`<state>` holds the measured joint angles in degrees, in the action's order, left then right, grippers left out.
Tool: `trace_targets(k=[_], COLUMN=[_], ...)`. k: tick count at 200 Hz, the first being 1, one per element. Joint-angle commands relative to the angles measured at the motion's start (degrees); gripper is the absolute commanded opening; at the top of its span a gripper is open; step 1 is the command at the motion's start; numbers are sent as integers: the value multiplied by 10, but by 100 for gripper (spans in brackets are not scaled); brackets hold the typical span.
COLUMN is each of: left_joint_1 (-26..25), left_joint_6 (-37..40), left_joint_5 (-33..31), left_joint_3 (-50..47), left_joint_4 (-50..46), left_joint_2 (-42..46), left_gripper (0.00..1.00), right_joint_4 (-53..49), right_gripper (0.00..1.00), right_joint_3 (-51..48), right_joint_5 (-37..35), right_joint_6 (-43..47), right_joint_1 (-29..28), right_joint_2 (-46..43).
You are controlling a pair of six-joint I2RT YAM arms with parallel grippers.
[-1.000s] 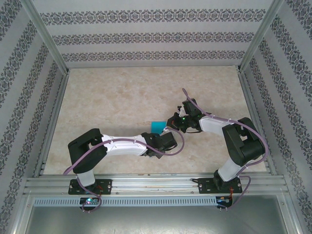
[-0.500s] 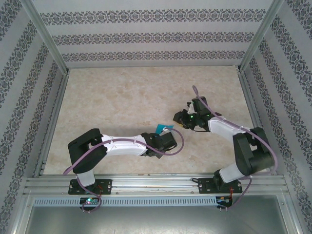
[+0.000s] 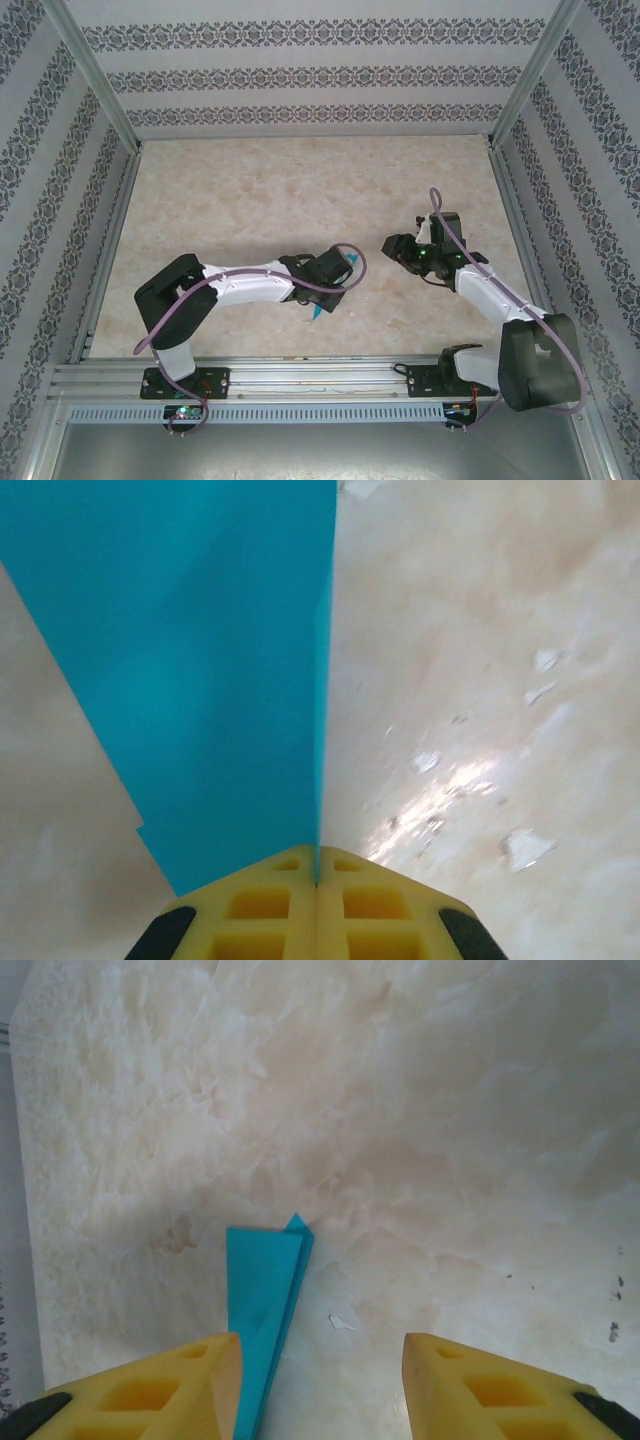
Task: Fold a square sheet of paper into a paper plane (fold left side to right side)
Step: Fold the wing for the fifth time at the center of the table.
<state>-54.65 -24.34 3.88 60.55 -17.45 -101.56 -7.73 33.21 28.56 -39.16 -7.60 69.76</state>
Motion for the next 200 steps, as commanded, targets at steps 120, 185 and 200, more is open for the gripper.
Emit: trace_targets(k=[120,185,200], left_joint_1=[109,127,129], left_joint_6=[-237,-296,-308], left_joint_5=[246,287,293], left_joint_3=[-132,-147,-147], left_joint_4=[333,430,448], left_joint_2=[10,-31,-40], left_gripper=[0,0,0], right_joint_4=[101,152,167], right_gripper=[48,44,43], right_joint_3=[-47,-51,-53], right_joint_5=[35,9,4], right_joint_6=[3,-25,-35], right_joint_1=[-62,-114,-121], right_joint_2=[45,75,84])
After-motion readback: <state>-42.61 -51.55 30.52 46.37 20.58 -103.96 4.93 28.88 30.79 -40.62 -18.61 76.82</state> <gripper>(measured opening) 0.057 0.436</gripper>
